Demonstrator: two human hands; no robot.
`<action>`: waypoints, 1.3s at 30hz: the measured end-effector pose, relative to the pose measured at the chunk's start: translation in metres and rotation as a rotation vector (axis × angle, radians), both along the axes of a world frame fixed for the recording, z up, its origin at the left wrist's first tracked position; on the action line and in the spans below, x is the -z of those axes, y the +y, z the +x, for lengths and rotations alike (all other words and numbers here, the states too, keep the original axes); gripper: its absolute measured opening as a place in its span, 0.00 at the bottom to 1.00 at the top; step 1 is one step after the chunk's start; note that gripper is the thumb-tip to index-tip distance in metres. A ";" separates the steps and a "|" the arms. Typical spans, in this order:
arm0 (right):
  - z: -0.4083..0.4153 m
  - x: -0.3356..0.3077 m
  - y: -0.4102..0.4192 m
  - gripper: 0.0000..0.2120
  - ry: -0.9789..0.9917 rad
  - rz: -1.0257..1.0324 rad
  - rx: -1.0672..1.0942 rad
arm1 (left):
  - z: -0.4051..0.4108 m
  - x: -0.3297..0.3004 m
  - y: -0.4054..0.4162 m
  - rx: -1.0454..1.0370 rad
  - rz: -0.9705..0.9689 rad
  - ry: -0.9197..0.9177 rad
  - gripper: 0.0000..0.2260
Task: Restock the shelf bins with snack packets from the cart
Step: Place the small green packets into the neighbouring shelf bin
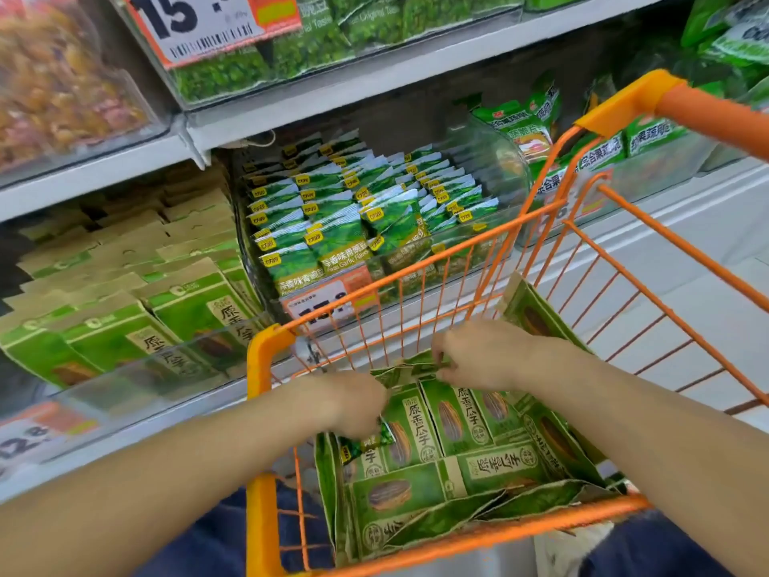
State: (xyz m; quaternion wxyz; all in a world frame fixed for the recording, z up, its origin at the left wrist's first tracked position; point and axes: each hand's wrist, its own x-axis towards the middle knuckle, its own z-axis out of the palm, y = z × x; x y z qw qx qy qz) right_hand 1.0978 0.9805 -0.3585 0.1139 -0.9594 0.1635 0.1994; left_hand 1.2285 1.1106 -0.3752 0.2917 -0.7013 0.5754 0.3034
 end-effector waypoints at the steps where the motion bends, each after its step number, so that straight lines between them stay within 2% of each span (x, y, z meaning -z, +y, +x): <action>1: -0.001 0.001 0.002 0.15 0.019 0.016 0.002 | 0.001 0.014 -0.001 0.016 0.040 -0.061 0.15; 5: -0.003 0.001 0.002 0.16 0.030 0.053 0.043 | -0.010 0.056 -0.001 0.217 0.237 -0.278 0.22; 7: -0.003 0.001 -0.002 0.16 0.029 0.034 0.053 | -0.016 0.068 0.002 0.327 0.232 -0.350 0.24; 9: -0.004 0.000 -0.006 0.16 0.037 0.034 0.065 | -0.021 0.055 -0.001 0.296 0.166 -0.321 0.23; 12: -0.004 -0.004 -0.009 0.25 -0.020 0.099 0.161 | -0.020 0.009 -0.009 0.030 -0.052 -0.049 0.24; 14: -0.002 -0.010 -0.009 0.30 -0.086 0.292 0.271 | -0.015 -0.026 -0.007 -0.134 -0.257 0.105 0.29; 17: 0.001 -0.026 0.001 0.14 -0.177 0.855 0.437 | -0.009 -0.055 0.007 -0.223 -0.577 0.168 0.32; 19: 0.002 -0.036 0.005 0.07 -0.321 1.045 0.488 | -0.007 -0.062 0.017 -0.270 -0.790 0.245 0.35; 21: 0.004 -0.043 0.009 0.08 -0.460 1.150 0.520 | -0.004 -0.065 0.025 -0.448 -1.010 0.464 0.38; 23: 0.007 -0.048 0.015 0.11 -0.551 1.216 0.542 | 0.002 -0.071 0.032 -0.675 -1.143 0.692 0.33; 25: 0.010 -0.051 0.023 0.12 -0.628 1.272 0.580 | 0.014 -0.085 0.037 -0.743 -1.213 0.750 0.22; 26: 0.011 -0.052 0.028 0.12 -0.664 1.279 0.605 | 0.023 -0.095 0.039 -0.716 -1.271 0.677 0.15; 27: 0.013 -0.053 0.030 0.13 -0.701 1.277 0.634 | 0.034 -0.104 0.038 -0.644 -1.337 0.493 0.10; 28: 0.015 -0.055 0.031 0.16 -0.732 1.270 0.670 | 0.049 -0.113 0.035 -0.527 -1.359 0.219 0.07; 30: 0.018 -0.060 0.031 0.23 -0.765 1.268 0.744 | 0.072 -0.120 0.026 -0.283 -1.197 -0.289 0.11; 31: 0.018 -0.062 0.030 0.25 -0.774 1.274 0.789 | 0.081 -0.119 0.021 -0.236 -1.032 -0.435 0.15; 32: 0.019 -0.065 0.029 0.26 -0.780 1.280 0.830 | 0.087 -0.117 0.016 -0.223 -0.881 -0.509 0.17; 34: 0.021 -0.073 0.027 0.28 -0.800 1.297 0.878 | 0.094 -0.114 0.007 -0.184 -0.711 -0.560 0.21; 39: 0.035 -0.085 0.023 0.43 -0.788 1.329 0.871 | 0.094 -0.115 -0.005 -0.072 -0.554 -0.638 0.23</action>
